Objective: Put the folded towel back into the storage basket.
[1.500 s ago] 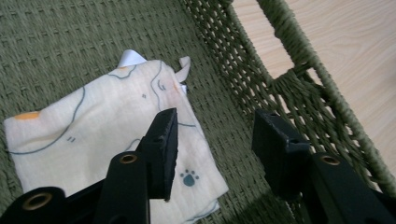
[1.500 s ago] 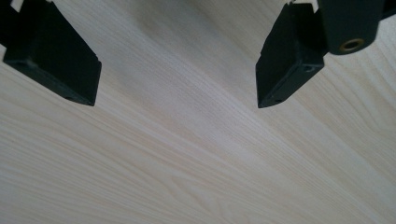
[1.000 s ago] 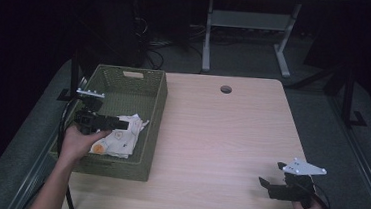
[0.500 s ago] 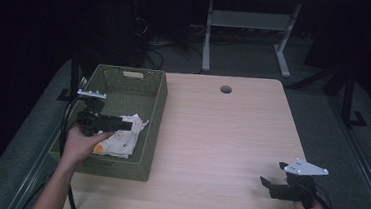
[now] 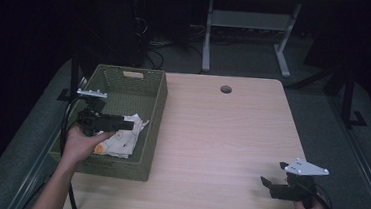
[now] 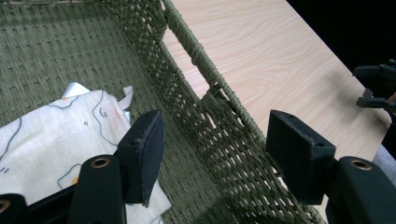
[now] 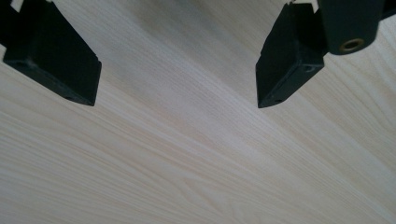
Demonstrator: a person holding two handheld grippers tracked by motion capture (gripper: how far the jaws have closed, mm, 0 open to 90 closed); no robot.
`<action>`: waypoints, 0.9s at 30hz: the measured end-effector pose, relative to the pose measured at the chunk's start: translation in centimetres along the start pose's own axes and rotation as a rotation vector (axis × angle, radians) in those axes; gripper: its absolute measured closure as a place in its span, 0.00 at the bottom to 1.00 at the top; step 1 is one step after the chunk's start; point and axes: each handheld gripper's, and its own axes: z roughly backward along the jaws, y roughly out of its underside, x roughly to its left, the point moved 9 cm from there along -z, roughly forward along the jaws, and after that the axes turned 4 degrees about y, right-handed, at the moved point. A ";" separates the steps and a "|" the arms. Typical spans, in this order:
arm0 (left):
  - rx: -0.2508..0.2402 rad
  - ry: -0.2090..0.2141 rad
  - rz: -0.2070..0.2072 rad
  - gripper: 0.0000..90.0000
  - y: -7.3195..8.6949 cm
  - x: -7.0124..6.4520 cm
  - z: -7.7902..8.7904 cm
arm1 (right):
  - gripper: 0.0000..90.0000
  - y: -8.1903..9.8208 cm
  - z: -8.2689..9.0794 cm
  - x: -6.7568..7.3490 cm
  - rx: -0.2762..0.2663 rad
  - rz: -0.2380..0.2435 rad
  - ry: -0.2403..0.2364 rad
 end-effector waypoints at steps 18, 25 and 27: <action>-0.004 0.029 -0.058 0.41 -0.9 -2.6 -0.5 | 0.15 -0.1 0.2 -0.3 -0.010 -0.005 0.006; -0.007 0.044 -0.079 0.41 -1.3 -3.7 -0.7 | 0.15 0.0 0.3 -0.4 -0.010 -0.006 0.008; -0.006 0.051 -0.088 0.41 -1.4 -4.1 -0.9 | 0.15 -0.1 0.3 -0.4 -0.013 -0.006 0.010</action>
